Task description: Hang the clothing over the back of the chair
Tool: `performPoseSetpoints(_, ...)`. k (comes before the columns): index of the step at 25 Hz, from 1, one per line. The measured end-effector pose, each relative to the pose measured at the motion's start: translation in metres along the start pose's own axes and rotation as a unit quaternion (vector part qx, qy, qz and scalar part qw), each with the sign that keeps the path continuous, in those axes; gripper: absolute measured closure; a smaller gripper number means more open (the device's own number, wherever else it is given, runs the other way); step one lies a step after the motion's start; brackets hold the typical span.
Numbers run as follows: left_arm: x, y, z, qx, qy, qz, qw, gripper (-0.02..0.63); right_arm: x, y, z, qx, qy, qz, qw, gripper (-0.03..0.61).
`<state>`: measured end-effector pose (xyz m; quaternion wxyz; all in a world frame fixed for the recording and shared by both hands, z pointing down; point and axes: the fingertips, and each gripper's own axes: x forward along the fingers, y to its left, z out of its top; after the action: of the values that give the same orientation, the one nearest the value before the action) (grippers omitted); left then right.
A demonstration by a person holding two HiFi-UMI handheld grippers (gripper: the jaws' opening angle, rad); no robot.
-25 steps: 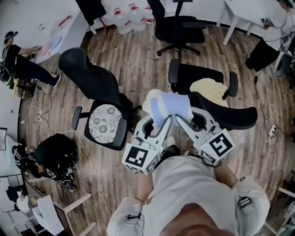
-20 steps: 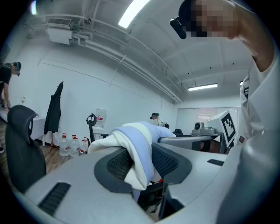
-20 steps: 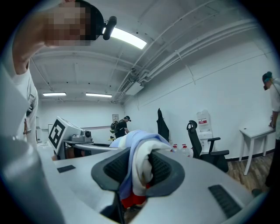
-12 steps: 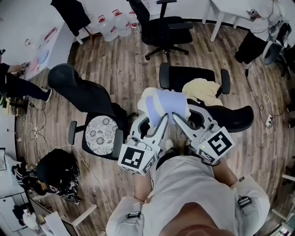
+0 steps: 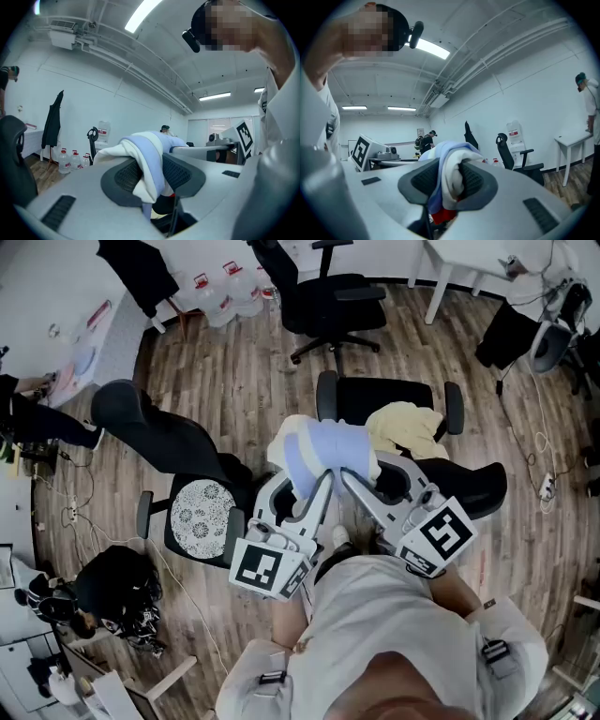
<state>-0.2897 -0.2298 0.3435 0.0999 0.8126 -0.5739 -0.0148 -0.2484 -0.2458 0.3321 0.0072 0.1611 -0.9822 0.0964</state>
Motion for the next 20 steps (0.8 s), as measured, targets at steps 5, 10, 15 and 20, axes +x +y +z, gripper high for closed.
performPoseSetpoints(5,0.018,-0.008,0.003,0.007,0.004,-0.011,0.9999,0.465,-0.008,-0.018,0.006,0.0,-0.002,-0.012,1.0,0.468)
performPoseSetpoints(10,0.039,-0.021,0.003,0.01,0.009,-0.032,0.9994,0.465,-0.022,-0.037,0.009,0.0,-0.008,-0.032,0.999,0.468)
performPoseSetpoints(15,0.058,-0.038,0.004,0.016,0.015,-0.057,0.9981,0.465,-0.041,-0.055,0.013,0.002,-0.015,-0.058,0.998,0.468)
performPoseSetpoints(20,0.076,-0.057,0.003,0.023,0.02,-0.08,0.9963,0.465,-0.061,-0.07,0.015,0.002,-0.024,-0.081,0.996,0.468)
